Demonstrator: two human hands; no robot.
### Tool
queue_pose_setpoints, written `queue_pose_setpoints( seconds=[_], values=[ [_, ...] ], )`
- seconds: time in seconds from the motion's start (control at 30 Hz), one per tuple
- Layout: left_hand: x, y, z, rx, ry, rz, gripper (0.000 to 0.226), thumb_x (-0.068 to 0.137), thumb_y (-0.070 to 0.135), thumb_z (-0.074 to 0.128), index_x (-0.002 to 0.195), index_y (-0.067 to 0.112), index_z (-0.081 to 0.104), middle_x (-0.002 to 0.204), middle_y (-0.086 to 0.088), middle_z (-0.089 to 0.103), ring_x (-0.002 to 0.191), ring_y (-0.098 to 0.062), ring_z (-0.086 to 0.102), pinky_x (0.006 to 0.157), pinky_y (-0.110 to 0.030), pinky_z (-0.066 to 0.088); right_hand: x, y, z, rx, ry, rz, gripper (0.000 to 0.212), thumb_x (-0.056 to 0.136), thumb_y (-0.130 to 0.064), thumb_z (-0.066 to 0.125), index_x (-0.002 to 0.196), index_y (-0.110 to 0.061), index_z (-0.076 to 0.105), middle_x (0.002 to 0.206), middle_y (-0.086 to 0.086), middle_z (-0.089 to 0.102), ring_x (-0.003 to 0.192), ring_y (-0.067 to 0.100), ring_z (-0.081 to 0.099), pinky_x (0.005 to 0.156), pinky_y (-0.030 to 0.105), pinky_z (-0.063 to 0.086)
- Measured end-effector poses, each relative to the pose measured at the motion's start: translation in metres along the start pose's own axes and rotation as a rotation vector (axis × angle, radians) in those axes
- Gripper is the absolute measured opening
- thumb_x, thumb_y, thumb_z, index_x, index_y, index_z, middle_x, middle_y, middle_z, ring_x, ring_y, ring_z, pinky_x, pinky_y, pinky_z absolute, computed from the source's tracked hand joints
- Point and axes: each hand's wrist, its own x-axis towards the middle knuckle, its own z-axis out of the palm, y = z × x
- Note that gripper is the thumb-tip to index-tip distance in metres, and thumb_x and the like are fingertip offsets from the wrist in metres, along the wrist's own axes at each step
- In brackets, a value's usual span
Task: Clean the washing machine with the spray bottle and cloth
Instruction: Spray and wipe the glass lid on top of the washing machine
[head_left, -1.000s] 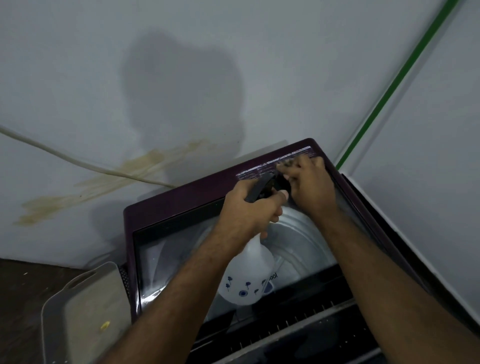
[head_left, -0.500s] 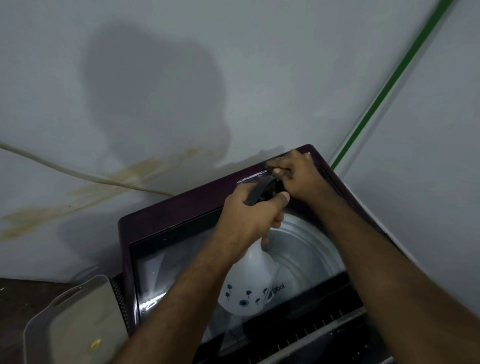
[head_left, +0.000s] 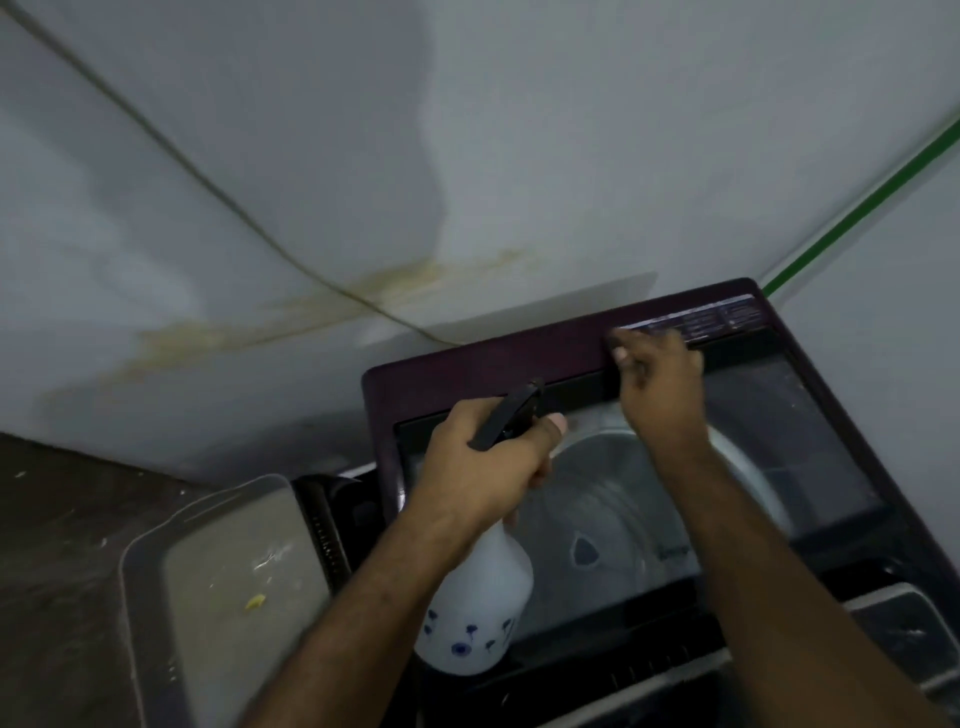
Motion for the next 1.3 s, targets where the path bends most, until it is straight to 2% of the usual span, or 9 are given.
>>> queue_pose_setpoints(
  seconds=[0.1, 0.3, 0.47, 0.67, 0.73, 0.87, 1.0, 1.1, 1.3],
  values=[
    [-0.002, -0.006, -0.02, 0.005, 0.034, -0.01, 0.032, 0.1, 0.034, 0.072, 0.081, 0.008, 0.074, 0.07, -0.002, 0.075, 0.062, -0.008, 0.07, 0.049, -0.025, 0.048, -0.001, -0.049, 0.03, -0.009, 0.059, 0.067, 0.031, 0.099, -0.009, 0.054, 0.125, -0.015, 0.072, 0.118, 0.02, 0.058, 0.104, 0.043, 0.047, 0.096, 0.039, 0.042],
    [-0.007, -0.009, -0.061, -0.054, 0.053, -0.054, 0.022, 0.098, 0.034, 0.074, 0.091, 0.013, 0.076, 0.073, -0.004, 0.078, 0.065, -0.014, 0.073, 0.046, -0.023, 0.047, -0.05, -0.109, 0.057, -0.007, -0.262, -0.381, 0.031, 0.097, -0.017, 0.061, 0.126, -0.02, 0.071, 0.111, 0.011, 0.058, 0.096, 0.023, 0.037, 0.083, 0.033, 0.036],
    [-0.008, -0.028, -0.098, -0.083, 0.089, -0.088, 0.024, 0.097, 0.033, 0.075, 0.09, 0.01, 0.073, 0.072, -0.004, 0.078, 0.067, -0.017, 0.073, 0.053, -0.031, 0.053, -0.029, -0.134, 0.074, -0.023, -0.064, -0.015, 0.032, 0.102, -0.01, 0.052, 0.126, -0.02, 0.071, 0.117, 0.015, 0.056, 0.105, 0.035, 0.043, 0.088, 0.028, 0.032],
    [-0.011, -0.044, -0.117, -0.118, 0.06, -0.071, 0.02, 0.098, 0.031, 0.074, 0.095, 0.012, 0.077, 0.071, -0.004, 0.077, 0.069, -0.018, 0.073, 0.074, -0.051, 0.064, -0.085, -0.188, 0.094, 0.117, -0.43, -0.351, 0.037, 0.091, 0.009, 0.06, 0.127, 0.0, 0.059, 0.128, 0.024, 0.051, 0.11, 0.023, 0.043, 0.102, 0.047, 0.04],
    [-0.014, -0.048, -0.126, -0.117, 0.055, -0.08, 0.02, 0.099, 0.031, 0.073, 0.093, 0.013, 0.076, 0.07, -0.003, 0.077, 0.068, -0.017, 0.073, 0.066, -0.046, 0.062, -0.096, -0.176, 0.08, 0.052, -0.385, -0.388, 0.034, 0.095, 0.005, 0.057, 0.128, -0.001, 0.062, 0.127, 0.022, 0.053, 0.108, 0.028, 0.043, 0.097, 0.047, 0.043],
    [-0.019, -0.058, -0.133, -0.069, 0.065, -0.093, 0.024, 0.1, 0.033, 0.071, 0.086, 0.013, 0.072, 0.069, -0.002, 0.075, 0.063, -0.014, 0.07, 0.051, -0.03, 0.049, -0.072, -0.162, 0.082, 0.004, -0.087, -0.084, 0.038, 0.103, -0.007, 0.049, 0.132, -0.023, 0.067, 0.12, 0.013, 0.054, 0.101, 0.027, 0.037, 0.091, 0.037, 0.041],
    [-0.025, -0.061, -0.126, -0.058, 0.062, -0.078, 0.025, 0.1, 0.033, 0.071, 0.091, 0.009, 0.074, 0.07, -0.004, 0.075, 0.061, -0.013, 0.069, 0.054, -0.032, 0.053, -0.089, -0.193, 0.087, 0.103, -0.307, -0.194, 0.03, 0.1, -0.019, 0.06, 0.128, -0.02, 0.067, 0.123, 0.009, 0.05, 0.104, 0.014, 0.039, 0.096, 0.042, 0.046],
    [-0.03, -0.066, -0.125, -0.065, 0.06, -0.089, 0.026, 0.1, 0.033, 0.071, 0.09, 0.01, 0.076, 0.068, -0.004, 0.074, 0.06, -0.016, 0.068, 0.049, -0.03, 0.049, -0.125, -0.167, 0.077, -0.014, -0.321, -0.364, 0.033, 0.098, -0.011, 0.06, 0.128, -0.02, 0.069, 0.122, 0.011, 0.055, 0.105, 0.031, 0.042, 0.091, 0.042, 0.045],
    [-0.047, -0.093, -0.126, -0.006, 0.094, -0.083, 0.032, 0.099, 0.03, 0.072, 0.085, 0.0, 0.071, 0.066, -0.012, 0.069, 0.056, -0.02, 0.063, 0.046, -0.028, 0.045, -0.119, -0.151, 0.059, 0.122, -0.127, 0.006, 0.035, 0.105, -0.014, 0.048, 0.129, -0.029, 0.069, 0.115, 0.007, 0.056, 0.103, 0.024, 0.045, 0.089, 0.026, 0.035]
  ],
)
